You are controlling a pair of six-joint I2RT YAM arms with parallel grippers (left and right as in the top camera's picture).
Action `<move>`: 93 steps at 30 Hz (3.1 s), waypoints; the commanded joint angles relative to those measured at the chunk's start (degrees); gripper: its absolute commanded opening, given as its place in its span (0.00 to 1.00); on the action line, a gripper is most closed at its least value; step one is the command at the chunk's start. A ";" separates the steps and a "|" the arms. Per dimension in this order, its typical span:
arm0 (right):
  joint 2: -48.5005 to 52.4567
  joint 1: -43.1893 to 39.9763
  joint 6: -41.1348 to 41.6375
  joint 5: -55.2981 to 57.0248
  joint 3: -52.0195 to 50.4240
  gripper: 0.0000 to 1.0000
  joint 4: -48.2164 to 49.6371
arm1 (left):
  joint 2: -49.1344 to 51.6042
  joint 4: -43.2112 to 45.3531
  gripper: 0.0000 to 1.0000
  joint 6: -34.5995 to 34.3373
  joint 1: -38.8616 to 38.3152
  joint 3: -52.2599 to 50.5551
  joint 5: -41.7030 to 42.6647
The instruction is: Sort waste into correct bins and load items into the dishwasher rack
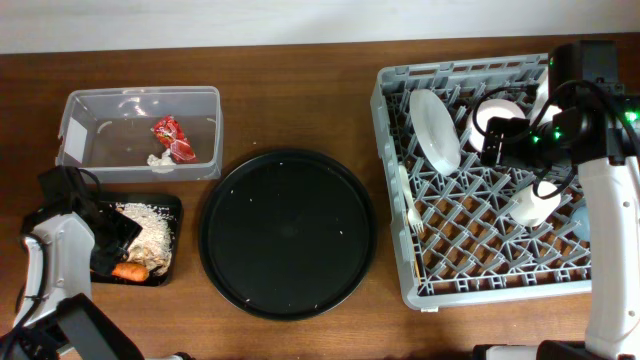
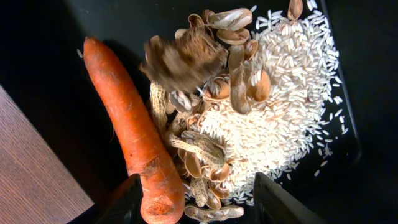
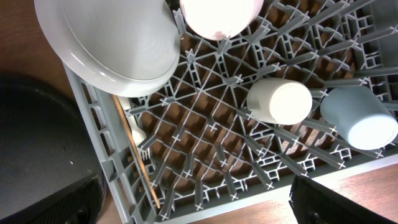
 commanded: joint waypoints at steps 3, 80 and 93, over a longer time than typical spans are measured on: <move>0.39 -0.42 0.00 -0.33 0.07 0.99 0.00 | -2.89 -0.94 0.57 2.36 -0.46 2.19 6.97; -72.24 5.40 -1.70 3.41 -59.19 0.99 30.42 | -56.24 -11.63 0.99 16.74 -25.33 -4.33 5.84; -87.62 7.69 -1.68 0.55 -97.29 0.99 79.58 | -56.24 -11.61 0.99 16.74 -25.33 -4.33 5.84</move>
